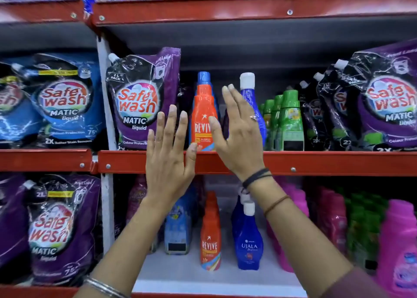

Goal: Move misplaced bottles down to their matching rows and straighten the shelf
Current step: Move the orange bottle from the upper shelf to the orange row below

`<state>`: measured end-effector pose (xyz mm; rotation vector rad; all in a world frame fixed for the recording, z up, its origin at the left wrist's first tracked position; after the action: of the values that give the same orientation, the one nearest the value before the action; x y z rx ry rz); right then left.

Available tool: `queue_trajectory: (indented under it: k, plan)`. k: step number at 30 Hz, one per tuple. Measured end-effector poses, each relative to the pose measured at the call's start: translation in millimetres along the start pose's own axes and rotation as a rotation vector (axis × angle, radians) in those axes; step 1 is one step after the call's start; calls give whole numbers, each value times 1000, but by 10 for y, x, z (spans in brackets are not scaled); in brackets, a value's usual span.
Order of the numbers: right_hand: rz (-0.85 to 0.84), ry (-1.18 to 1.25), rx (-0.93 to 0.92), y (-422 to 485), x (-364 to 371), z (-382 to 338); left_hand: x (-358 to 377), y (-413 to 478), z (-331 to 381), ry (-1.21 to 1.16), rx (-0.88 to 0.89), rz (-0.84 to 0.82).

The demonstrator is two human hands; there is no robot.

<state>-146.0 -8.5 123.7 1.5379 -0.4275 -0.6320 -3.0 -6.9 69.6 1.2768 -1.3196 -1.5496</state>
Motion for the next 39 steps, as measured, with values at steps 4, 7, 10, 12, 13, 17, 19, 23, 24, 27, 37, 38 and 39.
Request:
queue_trajectory:
  k: [4, 7, 10, 12, 13, 17, 19, 23, 24, 27, 37, 38, 39]
  plan:
    - [-101, -55, 118, 205, 271, -99, 72, -76, -152, 8, -1, -31]
    - [-191, -191, 216, 270, 442, -65, 164, -142, -222, 17, 23, -41]
    - [-309, -277, 370, 259, 601, 7, 280, -217, -261, 24, 36, -52]
    - [-302, -316, 425, 261, 634, 13, 351, -255, -265, 45, 30, -63]
    - [-277, -311, 441, 267, 617, 10, 386, -269, -276, 65, 22, -67]
    - [-208, -192, 454, 256, 507, 14, 469, -317, -333, 139, -1, -64]
    - [-145, -162, 417, 253, 391, -11, 477, -321, -340, 157, 4, -56]
    - [-28, -108, 352, 299, 90, -78, 482, -315, -332, 161, 11, -36]
    - [-11, -103, 342, 306, 9, -103, 482, -317, -331, 162, 8, -32]
    - [-18, -93, 331, 256, -183, -175, 484, -325, -300, 156, -12, -26]
    - [-224, 46, 541, -731, -257, 28, 541, -337, -99, 141, 19, -18]
    - [-239, 57, 555, -856, -227, 57, 543, -337, -100, 142, 21, -20]
    - [-256, 66, 569, -979, -188, 86, 546, -338, -98, 144, 23, -20]
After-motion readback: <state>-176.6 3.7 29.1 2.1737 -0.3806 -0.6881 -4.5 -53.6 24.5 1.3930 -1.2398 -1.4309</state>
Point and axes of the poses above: each hand's wrist, its own y-axis towards the middle knuckle, its own x-axis out of the palm, z = x × y, the point moved 7 cm from there along y, towards the middle knuckle, and after that the axes turned 7 degrees about -z, right-handed, at the moved point
